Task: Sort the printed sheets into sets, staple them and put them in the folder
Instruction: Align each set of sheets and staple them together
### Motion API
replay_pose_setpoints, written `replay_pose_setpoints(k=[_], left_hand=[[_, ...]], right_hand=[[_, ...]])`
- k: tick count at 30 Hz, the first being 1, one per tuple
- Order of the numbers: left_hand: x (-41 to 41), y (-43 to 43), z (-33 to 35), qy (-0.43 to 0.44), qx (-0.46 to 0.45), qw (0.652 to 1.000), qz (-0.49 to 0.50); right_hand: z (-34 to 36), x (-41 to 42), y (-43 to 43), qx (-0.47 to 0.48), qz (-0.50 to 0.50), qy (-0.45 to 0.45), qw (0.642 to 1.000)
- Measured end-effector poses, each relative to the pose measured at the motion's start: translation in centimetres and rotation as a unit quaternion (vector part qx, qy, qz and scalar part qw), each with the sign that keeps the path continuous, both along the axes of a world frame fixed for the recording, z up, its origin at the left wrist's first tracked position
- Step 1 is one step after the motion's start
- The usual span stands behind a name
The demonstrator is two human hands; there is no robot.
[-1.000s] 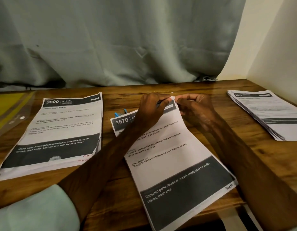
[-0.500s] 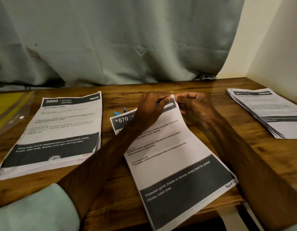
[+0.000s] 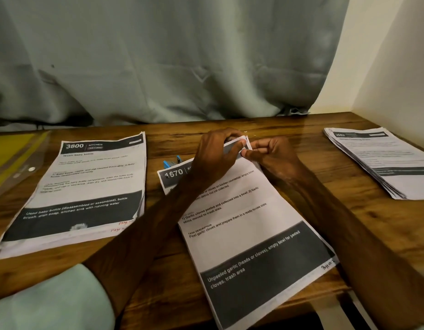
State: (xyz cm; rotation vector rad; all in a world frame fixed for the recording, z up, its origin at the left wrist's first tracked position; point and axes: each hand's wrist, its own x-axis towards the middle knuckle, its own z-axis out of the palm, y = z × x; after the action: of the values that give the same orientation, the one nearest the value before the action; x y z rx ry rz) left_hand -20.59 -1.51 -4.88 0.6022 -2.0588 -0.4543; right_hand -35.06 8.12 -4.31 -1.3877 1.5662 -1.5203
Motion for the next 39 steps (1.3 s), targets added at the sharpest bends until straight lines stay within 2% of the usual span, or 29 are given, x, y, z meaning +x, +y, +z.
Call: replay_pose_setpoints(k=[4, 9, 16, 23, 26, 28, 30, 32, 34, 36, 39], left_hand=[[-0.3, 0.4, -0.1, 0.009, 0.014, 0.997, 0.071], [-0.7, 1.2, -0.1, 0.013, 0.015, 0.992, 0.123], [-1.1, 1.9, 0.0, 0.033, 0.023, 0.989, 0.139], [-1.2, 2.2, 0.2, 0.01, 0.036, 0.988, 0.149], [-1.0, 1.8, 0.7, -0.006, 0.051, 0.991, 0.126], [0.0, 0.5, 1.7, -0.031, 0.104, 0.993, 0.055], [1.6, -1.0, 3.0, -0.109, 0.176, 0.978, -0.027], [3.4, -2.4, 4.0, -0.22, 0.165, 0.959, -0.071], [4.8, -2.8, 4.7, -0.286, 0.169, 0.935, -0.126], [5.5, -2.2, 5.3, -0.279, 0.23, 0.917, -0.168], [6.6, -1.3, 6.2, -0.224, 0.245, 0.93, -0.154]], right_hand=[[-0.2, 0.4, -0.2, -0.04, -0.003, 0.042, 0.998], [-0.1, 0.8, -0.1, -0.042, 0.01, 0.033, 0.999], [-0.2, 0.5, -0.2, -0.038, 0.004, 0.029, 0.999], [0.0, 0.5, -0.2, -0.033, -0.001, 0.066, 0.997], [0.0, 0.4, -0.2, -0.033, -0.009, 0.066, 0.997], [0.1, 0.3, -0.1, -0.036, -0.008, 0.053, 0.998], [0.5, 0.4, 0.1, -0.034, -0.006, 0.042, 0.999], [0.8, 0.6, 0.3, -0.018, -0.002, 0.031, 0.999], [1.0, 0.8, 0.3, -0.004, 0.0, 0.01, 1.0], [1.4, 1.2, 0.8, 0.009, 0.006, -0.007, 1.0], [2.2, 0.4, 2.6, 0.088, 0.023, -0.048, 0.995]])
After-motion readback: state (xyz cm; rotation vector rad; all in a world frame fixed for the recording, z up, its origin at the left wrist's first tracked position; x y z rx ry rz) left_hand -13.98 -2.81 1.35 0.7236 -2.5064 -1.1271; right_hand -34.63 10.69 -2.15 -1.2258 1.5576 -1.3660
